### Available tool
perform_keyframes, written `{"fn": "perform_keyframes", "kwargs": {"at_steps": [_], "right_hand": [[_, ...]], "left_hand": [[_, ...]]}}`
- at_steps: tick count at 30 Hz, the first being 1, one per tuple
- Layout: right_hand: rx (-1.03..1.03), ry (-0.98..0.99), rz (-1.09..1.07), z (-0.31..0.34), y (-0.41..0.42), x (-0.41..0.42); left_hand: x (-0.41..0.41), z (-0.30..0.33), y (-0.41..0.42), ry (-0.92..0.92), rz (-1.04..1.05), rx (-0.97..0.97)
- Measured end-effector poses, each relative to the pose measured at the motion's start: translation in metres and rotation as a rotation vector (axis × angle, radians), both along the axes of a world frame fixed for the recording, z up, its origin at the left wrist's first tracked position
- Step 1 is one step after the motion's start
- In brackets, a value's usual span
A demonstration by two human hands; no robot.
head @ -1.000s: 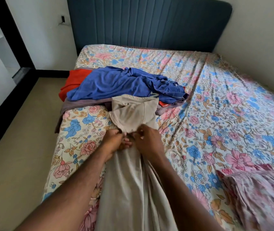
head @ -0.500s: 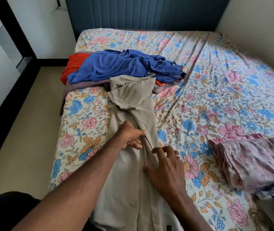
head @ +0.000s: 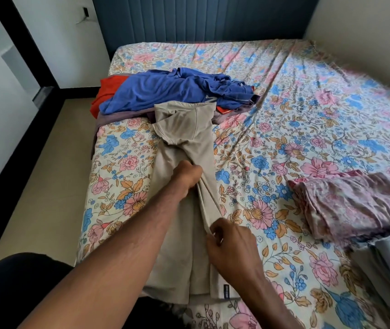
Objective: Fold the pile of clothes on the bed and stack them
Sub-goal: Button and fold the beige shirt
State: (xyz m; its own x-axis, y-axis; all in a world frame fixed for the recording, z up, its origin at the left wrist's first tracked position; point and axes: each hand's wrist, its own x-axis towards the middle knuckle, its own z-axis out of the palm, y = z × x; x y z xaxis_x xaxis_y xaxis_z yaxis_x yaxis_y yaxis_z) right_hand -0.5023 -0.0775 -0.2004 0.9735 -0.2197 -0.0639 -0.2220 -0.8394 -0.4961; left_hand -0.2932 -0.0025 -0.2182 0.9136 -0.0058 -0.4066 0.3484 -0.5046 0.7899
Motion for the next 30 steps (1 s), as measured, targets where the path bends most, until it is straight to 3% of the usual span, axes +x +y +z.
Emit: {"fn": "perform_keyframes", "kwargs": {"at_steps": [3,8,15,20,22,24,27,30], "right_hand": [[-0.010,-0.066,0.099,0.006,0.022,0.004],[-0.067,0.057,0.274,-0.021,0.056,0.020],[-0.091,0.050,0.481,-0.033,0.054,-0.009],[0.282,-0.019,0.619,-0.024,0.037,-0.024],[0.285,-0.104,0.625,-0.022,0.014,-0.022],[0.148,-0.140,0.654,-0.022,-0.015,-0.017],[-0.177,-0.008,0.864,-0.027,-0.047,-0.008],[-0.330,0.118,1.045,-0.026,-0.058,-0.001]], "left_hand": [[0.003,0.005,0.012,-0.042,0.032,-0.009],[-0.011,-0.002,0.037,-0.002,0.001,0.017],[-0.068,-0.012,0.052,-0.087,-0.125,0.221],[-0.112,-0.025,0.097,-0.128,-0.129,-0.027],[-0.128,-0.025,0.127,-0.223,-0.193,-0.043],[-0.136,-0.030,0.166,-0.489,-0.392,0.143],[-0.135,-0.046,0.219,-0.942,-0.777,0.703],[-0.136,-0.050,0.231,-1.071,-0.950,0.931]]}}
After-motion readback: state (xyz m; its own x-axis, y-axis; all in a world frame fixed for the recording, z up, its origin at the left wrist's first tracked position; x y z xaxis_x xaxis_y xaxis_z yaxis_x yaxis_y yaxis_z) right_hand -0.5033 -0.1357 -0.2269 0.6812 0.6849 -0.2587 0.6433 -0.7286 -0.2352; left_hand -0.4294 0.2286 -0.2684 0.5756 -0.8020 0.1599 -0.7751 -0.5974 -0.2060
